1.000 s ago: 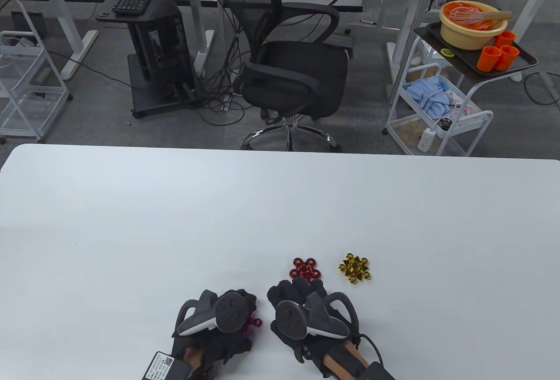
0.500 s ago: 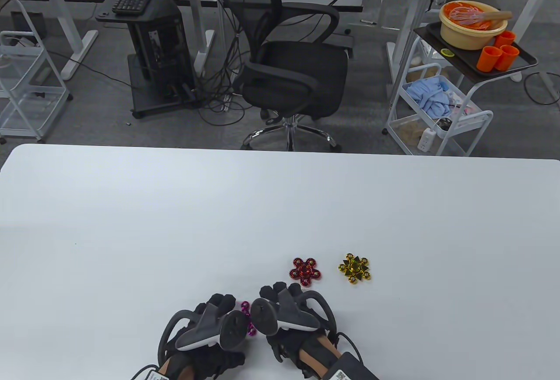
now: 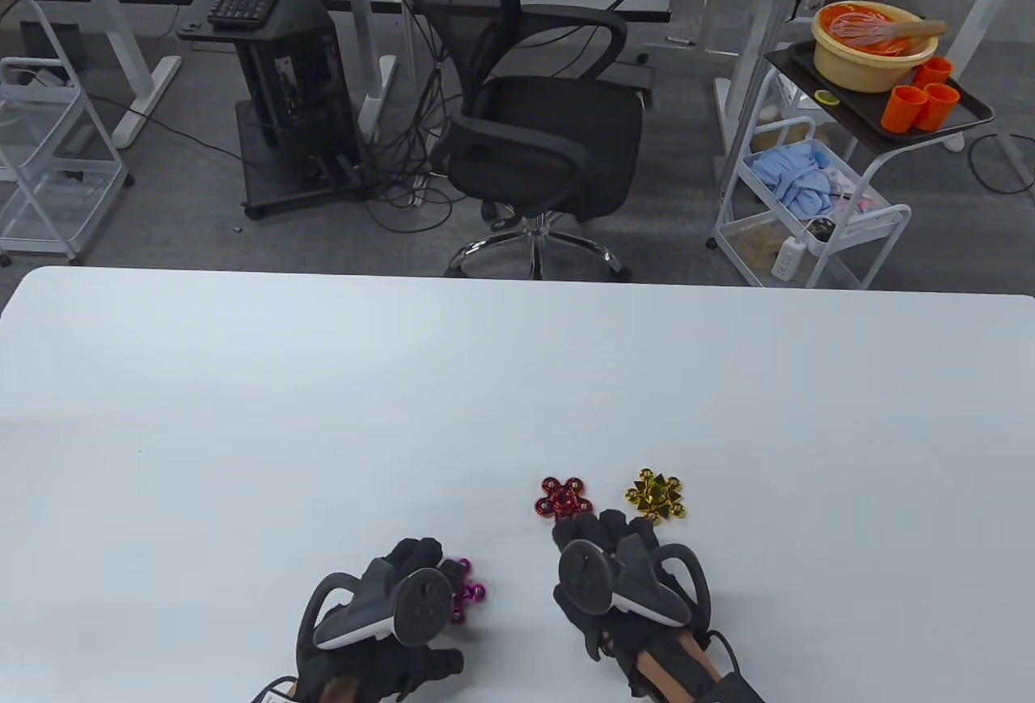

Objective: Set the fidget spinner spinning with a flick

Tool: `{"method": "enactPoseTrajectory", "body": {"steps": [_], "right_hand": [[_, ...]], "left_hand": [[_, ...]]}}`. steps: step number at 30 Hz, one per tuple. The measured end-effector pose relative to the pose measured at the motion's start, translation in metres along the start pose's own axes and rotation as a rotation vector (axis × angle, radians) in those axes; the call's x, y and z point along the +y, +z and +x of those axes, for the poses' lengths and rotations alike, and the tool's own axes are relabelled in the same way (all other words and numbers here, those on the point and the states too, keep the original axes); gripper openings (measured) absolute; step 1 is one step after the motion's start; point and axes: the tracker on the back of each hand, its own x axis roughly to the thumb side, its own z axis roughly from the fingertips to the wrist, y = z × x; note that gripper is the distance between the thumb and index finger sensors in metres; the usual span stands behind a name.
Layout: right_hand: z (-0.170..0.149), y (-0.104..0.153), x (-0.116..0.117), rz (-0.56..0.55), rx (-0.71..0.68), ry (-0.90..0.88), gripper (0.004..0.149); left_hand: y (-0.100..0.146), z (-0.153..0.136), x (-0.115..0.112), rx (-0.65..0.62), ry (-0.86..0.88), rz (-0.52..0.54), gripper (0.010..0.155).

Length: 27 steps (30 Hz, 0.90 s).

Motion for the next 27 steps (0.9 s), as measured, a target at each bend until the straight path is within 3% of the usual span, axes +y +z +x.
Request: {"method": "enactPoseTrajectory", "body": {"steps": [4,10,14,21,27], "right_hand": [[-0.011,-0.039,0.0,0.06,0.051,-0.064,0.083],[-0.007,-0.082,0.002,0.183,0.005,0.001,0.09],[-0.005,-0.09,0.005,0.24,0.0,0.039,0.089],[-0.005,-0.095,0.01,0.213,-0.003,0.023,0.08],[-0.007,-0.102,0.008,0.199,-0.014,-0.024,0.082]], "left_hand": [[0.007,-0.005,0.008,0.02,0.002,0.065,0.089],[0.004,-0.013,0.006,0.052,-0.005,0.045,0.089],[0.002,-0.013,0.006,0.05,0.004,0.043,0.088],[0.002,-0.009,0.006,0.042,-0.011,0.049,0.087],[0.001,-0.008,0.005,0.039,-0.014,0.042,0.087]]}}
